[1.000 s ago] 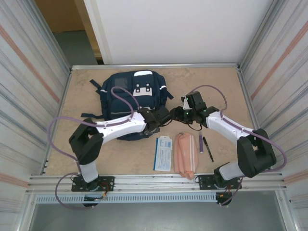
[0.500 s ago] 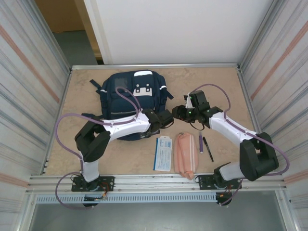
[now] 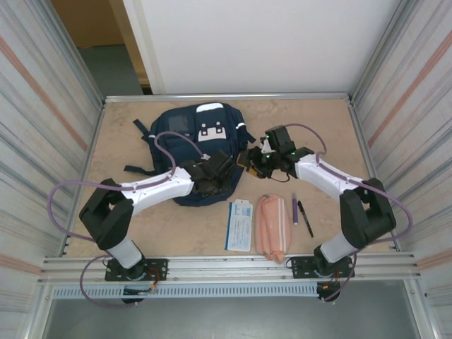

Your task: Pack the student bag

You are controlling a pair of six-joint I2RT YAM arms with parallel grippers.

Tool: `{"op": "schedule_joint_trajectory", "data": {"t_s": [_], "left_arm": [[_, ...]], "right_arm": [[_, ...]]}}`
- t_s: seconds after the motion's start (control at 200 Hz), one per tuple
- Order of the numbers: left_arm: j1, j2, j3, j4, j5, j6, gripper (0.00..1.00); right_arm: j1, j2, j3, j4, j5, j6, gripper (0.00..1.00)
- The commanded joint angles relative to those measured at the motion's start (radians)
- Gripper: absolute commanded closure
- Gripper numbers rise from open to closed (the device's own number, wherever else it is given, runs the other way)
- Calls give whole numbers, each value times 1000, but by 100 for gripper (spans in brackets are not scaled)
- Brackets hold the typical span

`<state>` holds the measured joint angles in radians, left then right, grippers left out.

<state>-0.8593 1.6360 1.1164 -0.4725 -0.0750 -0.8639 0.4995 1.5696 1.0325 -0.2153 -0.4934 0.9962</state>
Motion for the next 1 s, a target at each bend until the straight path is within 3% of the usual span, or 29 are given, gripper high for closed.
{"op": "schedule_joint_trajectory", "data": {"t_s": [0.0,0.095,0.346,0.366,0.426,0.486,0.556,0.712,0.997], "left_arm": [[-6,-48,26,77,60,90,100],[-5,-63,33,95,74,107,100],[-4,-56,12,146,120,78,100],[-4,-56,9,151,121,76,100],[-4,-59,0,162,127,76,100],[-4,-58,-3,162,128,79,100],[-4,-57,0,159,135,84,100],[-6,-58,-6,159,134,81,100],[-6,-67,-17,158,125,80,100]], "right_arm": [[46,73,57,61,-33,209,50],[72,116,69,82,7,274,50],[67,119,55,3,118,267,51],[64,119,55,-20,131,280,53],[54,125,60,-113,152,328,70],[46,138,51,-111,117,335,72],[46,150,31,-74,72,350,69],[74,158,22,-15,12,350,51],[65,95,15,-83,22,313,50]]}}
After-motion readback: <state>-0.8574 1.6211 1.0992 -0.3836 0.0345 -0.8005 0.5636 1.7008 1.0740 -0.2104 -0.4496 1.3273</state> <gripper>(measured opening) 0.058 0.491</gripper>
